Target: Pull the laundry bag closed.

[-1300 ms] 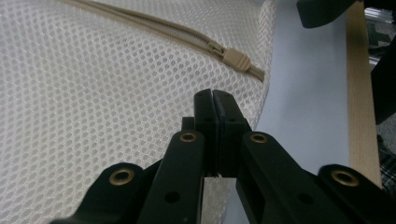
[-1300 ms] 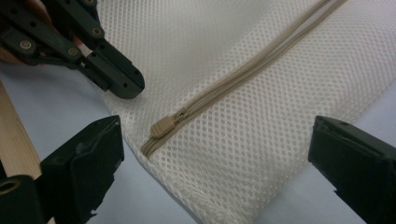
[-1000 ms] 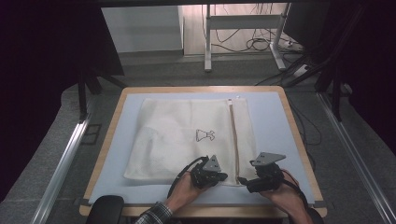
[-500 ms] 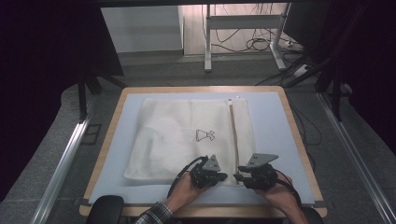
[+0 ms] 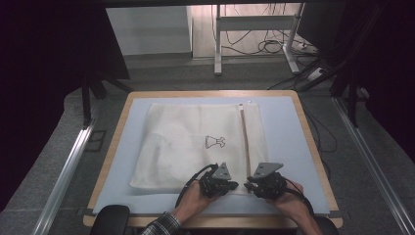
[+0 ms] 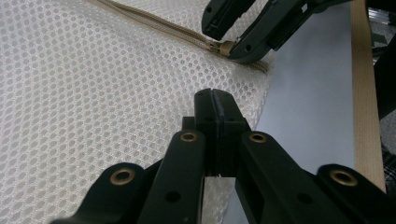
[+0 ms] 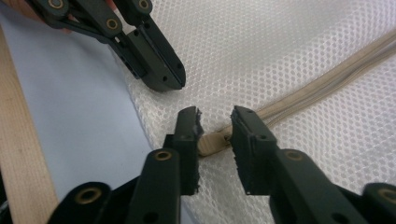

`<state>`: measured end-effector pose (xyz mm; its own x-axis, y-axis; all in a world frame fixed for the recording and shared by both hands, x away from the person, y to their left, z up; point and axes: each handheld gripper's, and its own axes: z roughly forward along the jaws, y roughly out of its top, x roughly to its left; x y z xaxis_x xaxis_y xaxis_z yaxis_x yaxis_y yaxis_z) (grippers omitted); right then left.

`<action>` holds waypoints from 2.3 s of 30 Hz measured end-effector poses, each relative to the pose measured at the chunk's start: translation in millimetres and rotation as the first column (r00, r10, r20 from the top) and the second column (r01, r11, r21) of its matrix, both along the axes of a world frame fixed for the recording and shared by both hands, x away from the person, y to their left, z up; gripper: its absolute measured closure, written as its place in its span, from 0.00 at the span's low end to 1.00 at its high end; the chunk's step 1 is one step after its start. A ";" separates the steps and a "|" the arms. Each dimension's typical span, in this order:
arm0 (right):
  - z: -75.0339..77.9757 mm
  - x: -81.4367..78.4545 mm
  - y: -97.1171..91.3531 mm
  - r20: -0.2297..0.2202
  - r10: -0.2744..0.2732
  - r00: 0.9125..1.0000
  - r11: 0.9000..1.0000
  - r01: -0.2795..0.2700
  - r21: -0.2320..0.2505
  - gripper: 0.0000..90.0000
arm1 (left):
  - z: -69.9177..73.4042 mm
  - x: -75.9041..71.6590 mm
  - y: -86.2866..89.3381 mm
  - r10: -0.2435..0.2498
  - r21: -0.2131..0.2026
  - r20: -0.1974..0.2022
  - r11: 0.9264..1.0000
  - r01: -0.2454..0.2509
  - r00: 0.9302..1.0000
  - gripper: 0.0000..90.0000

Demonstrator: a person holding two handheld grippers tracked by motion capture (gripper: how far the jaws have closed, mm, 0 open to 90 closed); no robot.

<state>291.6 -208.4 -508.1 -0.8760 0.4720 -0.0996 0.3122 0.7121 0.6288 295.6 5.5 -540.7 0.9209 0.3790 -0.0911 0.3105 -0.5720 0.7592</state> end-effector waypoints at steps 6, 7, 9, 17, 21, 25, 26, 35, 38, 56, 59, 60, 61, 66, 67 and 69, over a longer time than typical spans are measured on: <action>6.1 -0.5 -3.1 0.034 -0.020 0.999 1.000 0.020 0.015 0.85 | -0.1 0.1 0.1 -0.001 -0.002 -0.001 1.000 0.001 1.000 0.99; 7.4 0.1 -4.9 0.044 -0.033 0.998 0.999 0.032 0.019 0.85 | -0.1 -0.2 0.0 0.002 -0.003 -0.005 1.000 -0.002 1.000 0.99; 6.8 2.8 -7.8 0.029 -0.043 0.999 0.999 0.042 0.025 0.85 | -0.1 0.1 0.1 0.001 -0.002 -0.005 1.000 -0.001 1.000 0.99; 3.4 6.7 -6.4 0.021 -0.043 0.999 0.999 0.043 0.012 0.88 | -0.4 0.4 0.1 0.002 -0.008 -0.010 1.000 -0.002 1.000 0.99; 3.1 10.1 -6.2 0.012 -0.033 0.999 0.999 0.033 0.014 0.90 | -0.3 0.7 0.2 0.002 -0.009 -0.013 1.000 -0.002 1.000 0.99; 2.5 10.2 -4.6 -0.001 -0.016 1.000 1.000 0.016 0.012 0.94 | 0.2 1.2 0.0 0.002 -0.007 -0.018 1.000 -0.003 1.000 0.99; 2.6 9.9 -4.1 -0.005 -0.013 1.000 1.000 0.013 0.011 0.95 | 0.6 1.1 -0.3 0.002 -0.007 -0.017 1.000 -0.002 1.000 0.98; 5.0 8.6 -6.3 -0.009 -0.012 1.000 1.000 0.012 0.003 0.95 | 2.4 0.2 -7.2 -0.007 -0.012 -0.016 1.000 0.007 1.000 0.91; 6.2 7.7 -8.6 -0.014 -0.016 1.000 1.000 0.016 0.003 0.95 | 2.4 -0.1 -7.7 -0.007 -0.012 -0.017 1.000 0.007 1.000 0.91; 4.8 8.3 -17.2 -0.052 -0.023 0.998 1.000 0.023 0.007 0.93 | 3.8 1.7 -15.0 0.016 0.001 -0.006 1.000 -0.016 1.000 0.93; 3.9 8.4 -15.3 -0.047 -0.016 0.999 1.000 0.016 0.004 0.90 | 6.1 0.2 -11.6 0.026 0.024 0.005 0.999 -0.026 1.000 0.93; 3.7 8.0 -14.4 -0.050 -0.021 0.999 1.000 0.021 0.003 0.90 | 7.0 0.3 -9.6 0.030 0.034 0.007 0.999 -0.030 1.000 0.92; 3.3 8.2 -13.7 -0.047 -0.019 0.999 1.000 0.019 0.002 0.89 | 7.3 0.5 -7.8 0.035 0.038 0.008 0.999 -0.036 0.999 0.92; 1.7 9.6 -11.5 -0.041 -0.017 0.999 1.000 0.017 0.003 0.84 | 4.7 3.3 1.5 0.052 0.021 -0.028 0.998 -0.052 0.998 0.91; 1.6 9.8 -11.0 -0.039 -0.016 0.999 1.000 0.016 0.003 0.83 | 4.8 3.5 1.7 0.052 0.021 -0.030 0.998 -0.051 0.998 0.91; 1.8 10.2 -9.5 -0.034 -0.015 0.999 1.000 0.015 0.008 0.81 | 4.7 3.4 0.9 0.051 0.022 -0.028 0.998 -0.051 0.998 0.91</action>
